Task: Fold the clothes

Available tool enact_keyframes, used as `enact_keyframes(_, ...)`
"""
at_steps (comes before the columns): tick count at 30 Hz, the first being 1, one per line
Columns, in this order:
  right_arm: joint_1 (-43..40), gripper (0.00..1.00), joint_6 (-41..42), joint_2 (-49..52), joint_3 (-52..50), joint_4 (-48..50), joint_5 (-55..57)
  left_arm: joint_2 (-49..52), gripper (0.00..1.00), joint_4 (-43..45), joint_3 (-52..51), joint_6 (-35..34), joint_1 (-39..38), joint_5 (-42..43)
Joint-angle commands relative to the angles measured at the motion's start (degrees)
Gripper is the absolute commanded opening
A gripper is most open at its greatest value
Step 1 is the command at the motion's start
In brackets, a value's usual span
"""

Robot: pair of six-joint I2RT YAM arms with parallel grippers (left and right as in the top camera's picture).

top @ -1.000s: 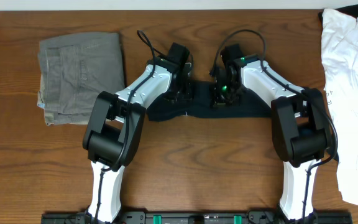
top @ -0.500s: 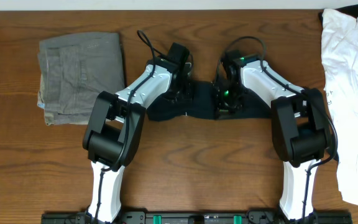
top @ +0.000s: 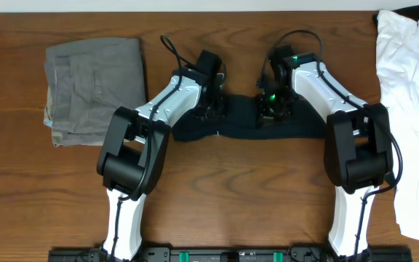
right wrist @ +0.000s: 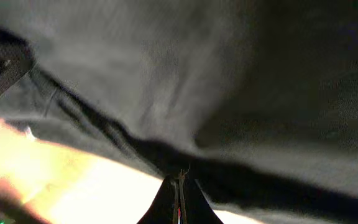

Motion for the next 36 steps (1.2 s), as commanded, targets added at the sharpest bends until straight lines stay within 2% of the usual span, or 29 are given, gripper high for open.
enact_keyframes(1, 0.28, 0.01, 1.09, -1.38, 0.59, 0.72, 7.04, 2.19, 0.08, -0.37, -0.94, -0.28, -0.07, -2.95)
enact_keyframes(5, 0.33, 0.01, 1.07, -1.31, -0.13, 0.98, 10.75, 2.19, 0.08, -0.37, -0.94, -0.28, -0.07, -2.95)
enact_keyframes(14, 0.35, 0.01, 1.73, -1.29, -3.21, 4.00, 10.29, 2.19, 0.08, -0.37, -0.94, -0.28, -0.07, -2.95)
enact_keyframes(24, -0.74, 0.01, 0.98, -1.66, -3.26, -4.52, 6.95, 2.19, 0.08, -0.33, -0.94, -0.26, -0.07, -2.95)
enact_keyframes(36, -2.51, 0.01, 0.68, -1.66, -3.54, -6.32, 9.53, 2.19, 0.08, -0.37, -0.94, -0.26, -0.07, -3.87)
